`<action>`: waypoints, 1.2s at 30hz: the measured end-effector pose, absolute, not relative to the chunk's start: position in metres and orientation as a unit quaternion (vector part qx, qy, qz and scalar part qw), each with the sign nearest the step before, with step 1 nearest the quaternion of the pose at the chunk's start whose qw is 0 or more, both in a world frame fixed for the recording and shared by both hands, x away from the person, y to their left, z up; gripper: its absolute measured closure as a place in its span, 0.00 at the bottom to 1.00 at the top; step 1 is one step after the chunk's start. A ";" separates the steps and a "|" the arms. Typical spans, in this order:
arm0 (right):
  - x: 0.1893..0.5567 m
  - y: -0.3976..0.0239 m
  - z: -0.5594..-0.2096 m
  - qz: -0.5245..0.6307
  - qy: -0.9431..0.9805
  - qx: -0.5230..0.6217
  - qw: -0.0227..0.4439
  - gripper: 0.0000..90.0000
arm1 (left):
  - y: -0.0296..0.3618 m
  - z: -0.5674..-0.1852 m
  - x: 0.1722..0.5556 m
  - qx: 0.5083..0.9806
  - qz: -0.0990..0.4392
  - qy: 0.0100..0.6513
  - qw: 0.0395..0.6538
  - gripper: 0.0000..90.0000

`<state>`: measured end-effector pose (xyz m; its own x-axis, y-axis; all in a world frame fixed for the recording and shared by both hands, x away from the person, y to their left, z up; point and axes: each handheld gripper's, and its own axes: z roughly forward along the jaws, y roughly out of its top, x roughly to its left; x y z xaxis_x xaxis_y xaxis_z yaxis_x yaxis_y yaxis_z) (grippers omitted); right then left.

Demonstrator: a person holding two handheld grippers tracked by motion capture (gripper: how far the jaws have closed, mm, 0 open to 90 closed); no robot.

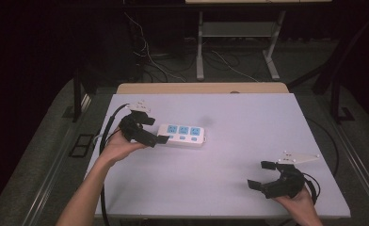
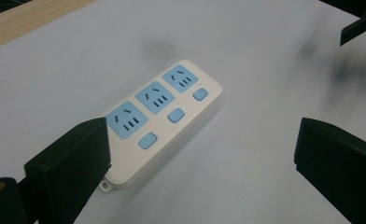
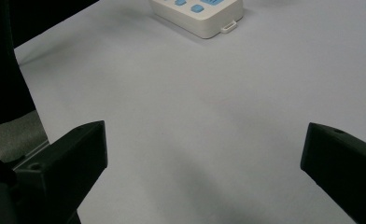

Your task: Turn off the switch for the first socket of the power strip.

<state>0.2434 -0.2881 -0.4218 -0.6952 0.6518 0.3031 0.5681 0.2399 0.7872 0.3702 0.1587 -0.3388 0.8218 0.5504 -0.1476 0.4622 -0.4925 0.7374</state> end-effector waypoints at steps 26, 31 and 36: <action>0.243 -0.290 -0.422 0.480 0.786 0.388 0.042 0.00 | 0.152 -0.348 0.406 0.880 0.043 0.306 0.361 0.17; 0.243 -0.290 -0.422 0.480 0.786 0.387 0.042 0.00 | 0.153 -0.353 0.411 0.881 0.039 0.308 0.357 0.25; 0.243 -0.290 -0.422 0.479 0.787 0.388 0.042 0.00 | 0.153 -0.356 0.414 0.880 0.043 0.312 0.357 0.34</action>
<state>0.2433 -0.2898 -0.4217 -0.6961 0.6495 0.3059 0.5699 0.2408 0.7857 0.4141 0.1530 -0.3560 0.8022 0.5786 -0.1475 0.5177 -0.5509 0.6546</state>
